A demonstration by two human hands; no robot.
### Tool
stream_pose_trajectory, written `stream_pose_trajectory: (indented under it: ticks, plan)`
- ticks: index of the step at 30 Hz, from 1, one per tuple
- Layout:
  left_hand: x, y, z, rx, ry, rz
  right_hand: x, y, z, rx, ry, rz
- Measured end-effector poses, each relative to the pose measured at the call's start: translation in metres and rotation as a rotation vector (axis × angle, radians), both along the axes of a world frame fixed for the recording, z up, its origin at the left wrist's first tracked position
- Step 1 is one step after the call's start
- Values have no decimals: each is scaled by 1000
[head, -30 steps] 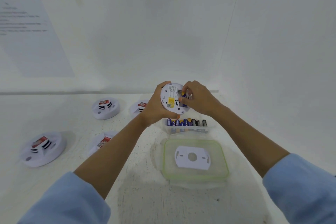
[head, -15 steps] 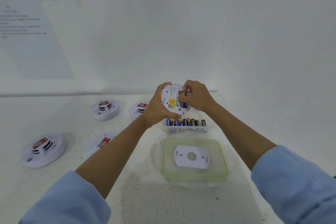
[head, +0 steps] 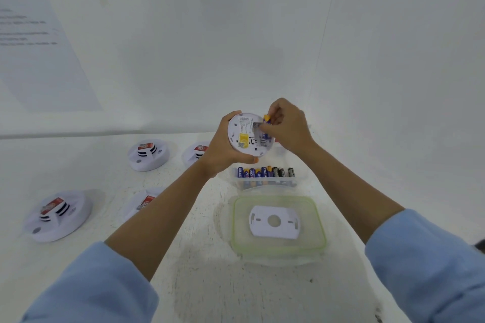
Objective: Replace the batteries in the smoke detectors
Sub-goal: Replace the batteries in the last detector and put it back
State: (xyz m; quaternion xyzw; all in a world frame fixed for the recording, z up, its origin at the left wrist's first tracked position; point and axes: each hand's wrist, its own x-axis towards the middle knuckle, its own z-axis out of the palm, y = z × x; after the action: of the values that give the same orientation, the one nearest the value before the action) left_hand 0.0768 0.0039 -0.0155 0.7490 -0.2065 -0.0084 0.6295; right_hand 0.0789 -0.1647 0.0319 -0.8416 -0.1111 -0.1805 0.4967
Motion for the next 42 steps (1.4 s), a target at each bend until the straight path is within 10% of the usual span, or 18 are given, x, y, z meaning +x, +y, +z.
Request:
stream_pose_trajectory:
  ticks: [3,11,19,30,36,42]
  plan:
    - [3,7,3,12,-11,25,0,-14,9,102,110,-127]
    - [15,10,2,-25,-10,49,1,-11,-18,-982,715,72]
    - [34,10,-1,-16,8,42,56,-29,-10,-906,350,-181]
    - [58,7,-5,7,-4,62,121,-27,-41,-1272,507,167]
    - [61,10,-9,1,-13,68,117,-29,-36,-1136,412,205]
    - [52,13,-6,-45,18,43,90,-34,4,-360,293,208]
